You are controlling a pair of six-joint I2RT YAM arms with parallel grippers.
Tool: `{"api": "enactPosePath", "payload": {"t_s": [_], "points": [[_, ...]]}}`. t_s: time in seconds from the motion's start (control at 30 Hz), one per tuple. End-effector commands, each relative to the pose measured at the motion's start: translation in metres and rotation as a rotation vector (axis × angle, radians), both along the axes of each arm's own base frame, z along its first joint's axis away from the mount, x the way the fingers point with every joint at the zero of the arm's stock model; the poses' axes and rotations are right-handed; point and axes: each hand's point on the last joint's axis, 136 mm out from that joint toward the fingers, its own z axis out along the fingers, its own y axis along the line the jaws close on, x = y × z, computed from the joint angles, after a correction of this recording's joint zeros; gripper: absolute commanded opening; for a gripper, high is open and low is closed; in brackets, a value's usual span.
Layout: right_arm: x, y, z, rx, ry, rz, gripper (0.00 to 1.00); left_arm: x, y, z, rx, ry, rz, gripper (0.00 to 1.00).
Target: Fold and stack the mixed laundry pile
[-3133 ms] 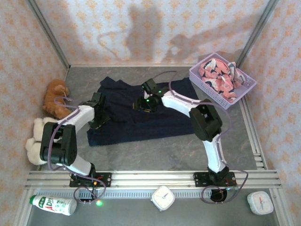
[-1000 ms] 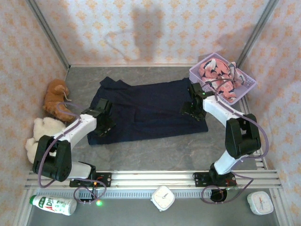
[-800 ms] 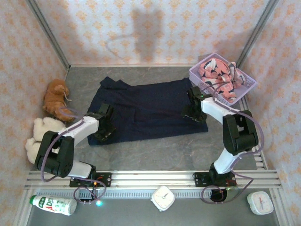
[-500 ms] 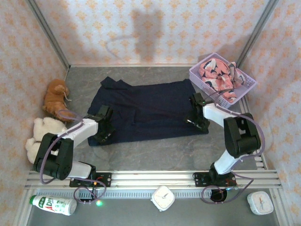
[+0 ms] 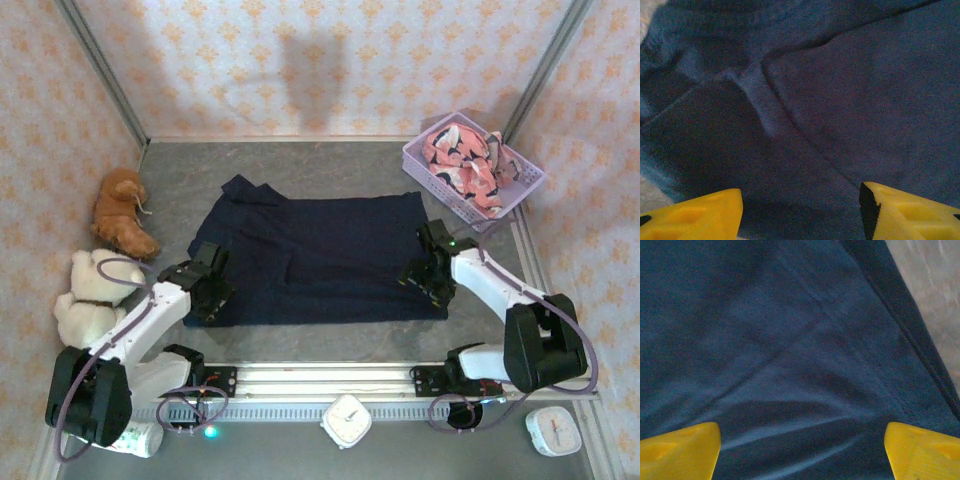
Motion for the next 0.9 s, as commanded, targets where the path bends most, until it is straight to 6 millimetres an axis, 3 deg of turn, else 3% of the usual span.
{"api": "enactPosePath", "payload": {"t_s": [0.0,0.1,0.23,0.4,0.5,0.63,0.73,0.87], "points": [[0.031,0.002,0.033,-0.026,-0.079,0.043,0.85,0.026,0.012,0.034,0.096,-0.067,-0.005,0.66],[0.065,0.001,0.049,-0.073,-0.13,0.06,0.85,0.063,0.014,0.056,0.16,-0.088,-0.079,0.67],[0.112,0.003,0.055,-0.12,-0.176,0.056,0.85,0.118,0.014,0.07,0.191,-0.083,-0.153,0.66],[0.159,0.016,0.036,-0.11,-0.162,0.05,0.84,0.179,0.014,0.057,0.155,-0.074,-0.176,0.61],[0.178,0.015,0.021,-0.142,-0.149,0.038,0.84,0.202,0.015,0.038,0.137,-0.029,-0.179,0.6],[0.189,0.013,0.0,-0.166,-0.109,0.012,0.84,0.205,0.021,0.009,0.155,0.062,-0.179,0.6],[0.185,0.014,-0.014,-0.162,-0.068,0.002,0.84,0.188,0.032,-0.01,0.176,0.13,-0.157,0.61],[0.165,0.018,-0.03,-0.118,0.001,-0.027,0.83,0.154,0.046,-0.022,0.236,0.221,-0.146,0.63]]}}
